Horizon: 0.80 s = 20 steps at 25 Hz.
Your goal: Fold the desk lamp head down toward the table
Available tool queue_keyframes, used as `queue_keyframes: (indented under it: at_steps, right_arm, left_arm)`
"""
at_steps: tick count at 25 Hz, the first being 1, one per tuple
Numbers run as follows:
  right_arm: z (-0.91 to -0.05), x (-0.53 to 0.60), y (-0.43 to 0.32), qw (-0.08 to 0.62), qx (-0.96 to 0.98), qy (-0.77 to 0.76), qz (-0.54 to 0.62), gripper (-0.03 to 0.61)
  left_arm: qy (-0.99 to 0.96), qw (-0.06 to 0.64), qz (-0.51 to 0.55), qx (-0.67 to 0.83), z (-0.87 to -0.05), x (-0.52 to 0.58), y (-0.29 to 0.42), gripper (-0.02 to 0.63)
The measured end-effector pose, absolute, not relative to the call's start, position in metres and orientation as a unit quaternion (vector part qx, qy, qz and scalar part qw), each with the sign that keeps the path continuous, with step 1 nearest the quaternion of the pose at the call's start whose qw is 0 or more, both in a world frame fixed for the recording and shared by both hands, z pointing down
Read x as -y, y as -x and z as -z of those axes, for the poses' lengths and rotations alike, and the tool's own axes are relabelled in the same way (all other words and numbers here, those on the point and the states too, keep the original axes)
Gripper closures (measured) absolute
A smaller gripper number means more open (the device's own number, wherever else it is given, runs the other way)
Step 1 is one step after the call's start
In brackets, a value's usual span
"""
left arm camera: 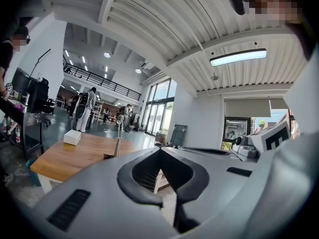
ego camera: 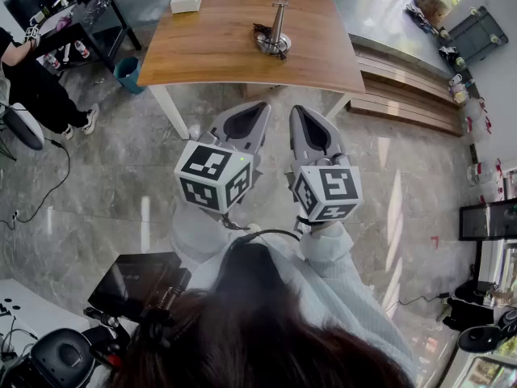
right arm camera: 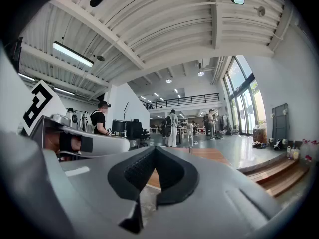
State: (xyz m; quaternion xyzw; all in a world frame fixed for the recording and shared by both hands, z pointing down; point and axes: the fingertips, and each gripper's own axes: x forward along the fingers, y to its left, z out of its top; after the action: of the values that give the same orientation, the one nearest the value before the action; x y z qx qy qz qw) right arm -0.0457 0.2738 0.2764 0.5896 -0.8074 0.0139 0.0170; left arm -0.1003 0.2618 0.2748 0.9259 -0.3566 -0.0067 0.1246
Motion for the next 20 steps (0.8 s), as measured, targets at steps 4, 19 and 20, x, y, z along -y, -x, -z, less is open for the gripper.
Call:
queue_keyframes:
  at_steps: [4,19,20]
  right_arm:
    - [-0.278,-0.274,0.045,0.016,0.805,-0.593,-0.015,0.578]
    - [-0.285,-0.269,0.033,0.014,0.807,-0.589,-0.021,0.577]
    - [-0.287,-0.268,0.029,0.014,0.808,-0.589,-0.022,0.577]
  left_arm:
    - [-0.927,0.124,0.005,0.355,-0.277,-0.262,0.101,0.612]
    - [-0.923,0.133,-0.001,0.362,-0.287,-0.252,0.089,0.612]
    - [-0.922,0.133,-0.001,0.364,-0.29,-0.252,0.086,0.612]
